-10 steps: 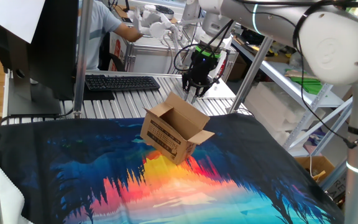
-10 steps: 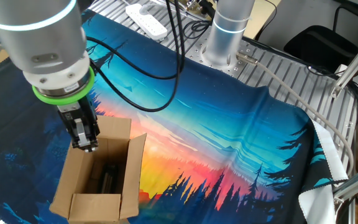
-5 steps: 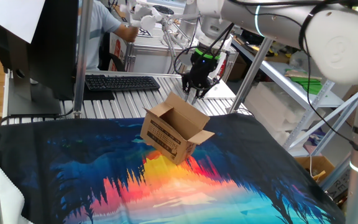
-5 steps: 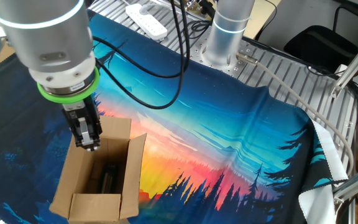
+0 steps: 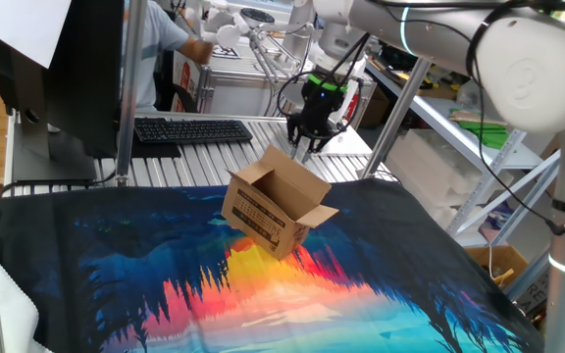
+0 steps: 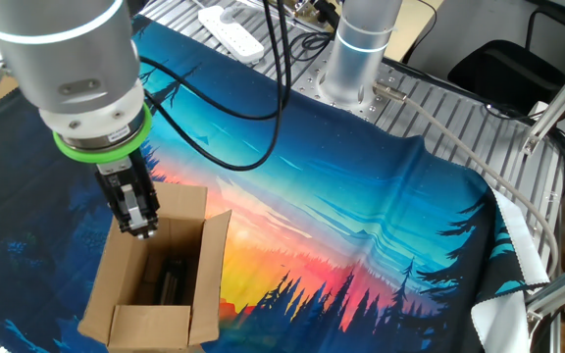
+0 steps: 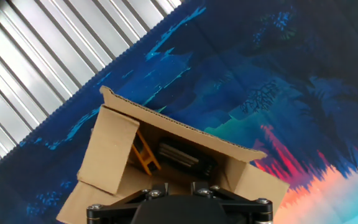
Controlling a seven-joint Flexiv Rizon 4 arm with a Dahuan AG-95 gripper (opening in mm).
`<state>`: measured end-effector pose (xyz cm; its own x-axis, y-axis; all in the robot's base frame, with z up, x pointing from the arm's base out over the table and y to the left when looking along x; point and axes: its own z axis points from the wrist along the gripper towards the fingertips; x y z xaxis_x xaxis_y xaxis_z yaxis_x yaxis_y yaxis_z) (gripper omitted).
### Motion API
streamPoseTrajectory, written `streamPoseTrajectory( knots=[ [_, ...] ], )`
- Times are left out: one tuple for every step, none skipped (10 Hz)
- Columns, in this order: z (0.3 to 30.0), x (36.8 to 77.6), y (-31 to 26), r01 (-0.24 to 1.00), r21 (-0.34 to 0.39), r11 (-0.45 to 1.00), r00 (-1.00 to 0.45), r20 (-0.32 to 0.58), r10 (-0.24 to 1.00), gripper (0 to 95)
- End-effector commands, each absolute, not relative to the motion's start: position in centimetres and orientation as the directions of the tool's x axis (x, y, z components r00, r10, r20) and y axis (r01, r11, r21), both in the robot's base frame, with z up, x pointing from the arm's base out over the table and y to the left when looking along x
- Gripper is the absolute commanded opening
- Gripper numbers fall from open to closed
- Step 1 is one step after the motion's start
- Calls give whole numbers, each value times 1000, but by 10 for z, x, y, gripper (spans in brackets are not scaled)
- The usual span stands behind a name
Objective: Cover the box
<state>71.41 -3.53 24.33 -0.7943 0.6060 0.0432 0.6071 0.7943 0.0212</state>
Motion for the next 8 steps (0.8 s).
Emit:
streamPoseTrajectory(
  knots=[
    [241,710,-34,598,2,802,-801,38,597,190],
    [245,703,-33,593,-31,805,-804,32,594,380],
    [249,692,-31,589,-57,806,-806,34,592,380],
    [252,686,-30,590,-63,805,-805,35,592,380],
    [257,671,-29,578,-64,813,-813,35,581,380],
    [259,662,-29,559,-63,827,-827,36,561,380],
    [260,655,-29,548,-65,834,-834,35,551,380],
    [259,648,-30,540,-66,839,-839,34,543,380]
  ],
)
